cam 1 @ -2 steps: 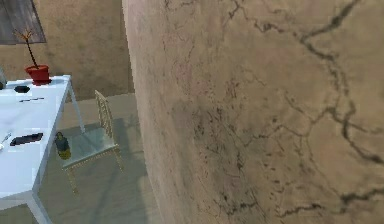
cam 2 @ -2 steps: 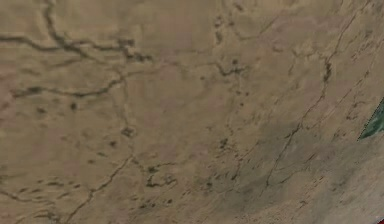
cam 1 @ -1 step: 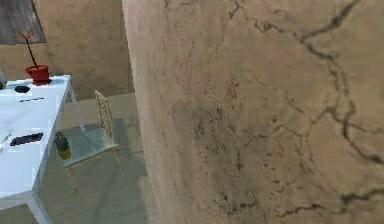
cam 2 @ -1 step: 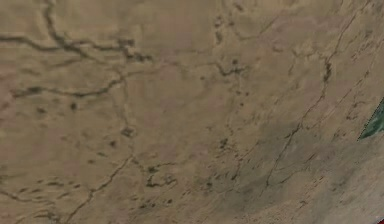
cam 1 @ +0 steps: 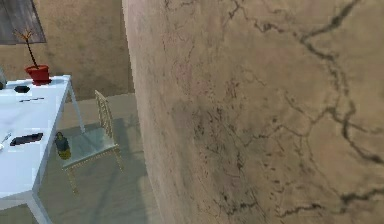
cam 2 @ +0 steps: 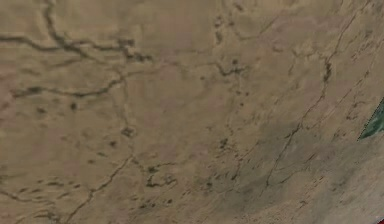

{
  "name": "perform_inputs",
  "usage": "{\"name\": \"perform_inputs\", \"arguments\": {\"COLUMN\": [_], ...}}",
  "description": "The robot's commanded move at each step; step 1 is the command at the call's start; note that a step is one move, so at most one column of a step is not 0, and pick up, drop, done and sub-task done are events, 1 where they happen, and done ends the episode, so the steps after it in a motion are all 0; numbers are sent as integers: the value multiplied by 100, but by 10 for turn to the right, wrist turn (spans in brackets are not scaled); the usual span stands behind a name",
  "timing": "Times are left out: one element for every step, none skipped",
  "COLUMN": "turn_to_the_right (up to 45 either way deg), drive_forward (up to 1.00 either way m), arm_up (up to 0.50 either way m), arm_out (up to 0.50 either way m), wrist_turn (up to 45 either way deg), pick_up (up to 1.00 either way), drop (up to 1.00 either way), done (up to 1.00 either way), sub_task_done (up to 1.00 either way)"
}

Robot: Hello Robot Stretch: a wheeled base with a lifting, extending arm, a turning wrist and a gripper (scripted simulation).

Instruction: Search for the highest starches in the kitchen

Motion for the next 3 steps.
{"name": "perform_inputs", "arguments": {"turn_to_the_right": [-240,0,-60], "drive_forward": [0,100,0], "arm_up": [0,0,0], "arm_out": [0,0,0], "wrist_turn": [0,0,0], "pick_up": [0,0,0], "drop": [0,0,0], "done": [0,0,0], "sub_task_done": [0,0,0]}}
